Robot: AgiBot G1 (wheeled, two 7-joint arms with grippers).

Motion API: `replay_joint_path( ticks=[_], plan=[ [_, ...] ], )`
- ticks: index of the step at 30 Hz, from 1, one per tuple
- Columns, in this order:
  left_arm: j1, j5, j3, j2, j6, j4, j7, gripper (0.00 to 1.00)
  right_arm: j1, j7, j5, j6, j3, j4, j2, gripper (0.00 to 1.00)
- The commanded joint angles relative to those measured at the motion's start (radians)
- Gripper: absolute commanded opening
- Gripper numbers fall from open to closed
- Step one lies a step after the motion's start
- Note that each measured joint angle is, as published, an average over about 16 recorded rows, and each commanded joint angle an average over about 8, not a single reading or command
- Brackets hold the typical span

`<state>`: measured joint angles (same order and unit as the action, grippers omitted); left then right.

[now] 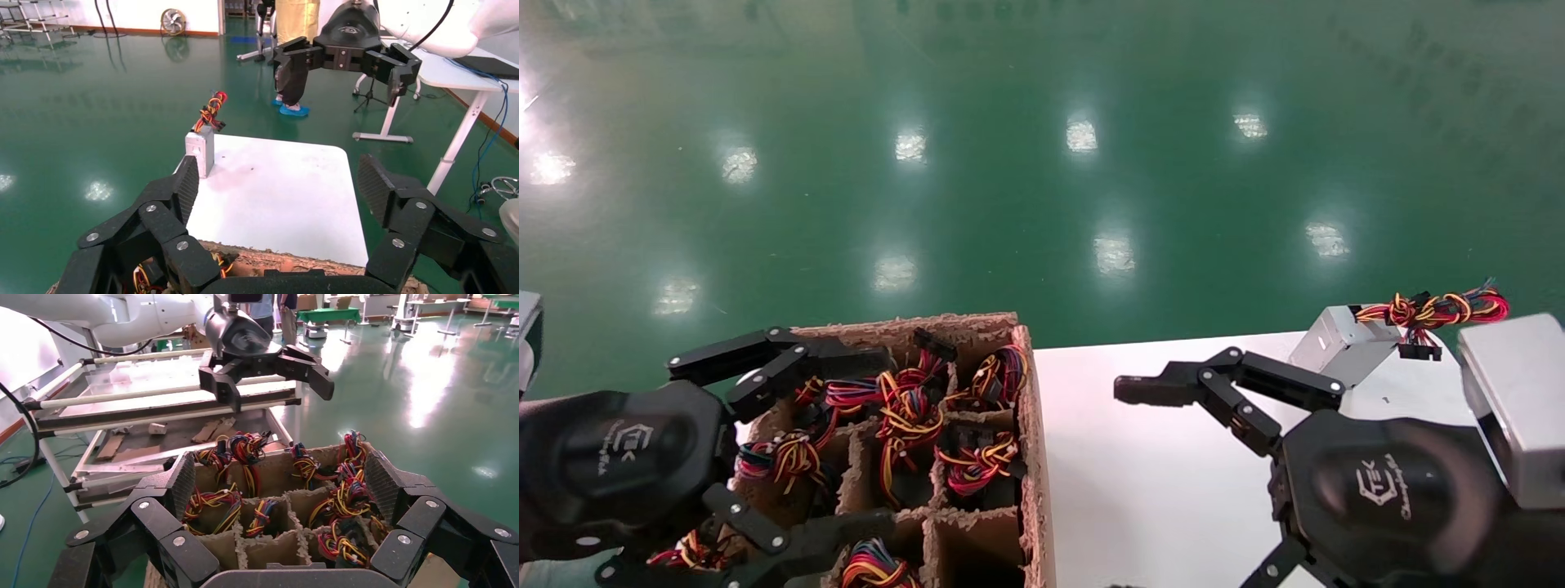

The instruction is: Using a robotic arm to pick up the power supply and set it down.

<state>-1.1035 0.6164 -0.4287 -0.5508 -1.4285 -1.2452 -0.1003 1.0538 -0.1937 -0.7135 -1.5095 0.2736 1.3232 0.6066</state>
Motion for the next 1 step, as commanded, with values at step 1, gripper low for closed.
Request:
replay_joint_path(
  ticks=[1],
  plan=[
    [0.0,0.0,0.0,0.0,0.0,0.0,0.0,1.0,0.003,0.001,-0.002,0.002,0.0,-0.007,0.0,1.0]
  ],
)
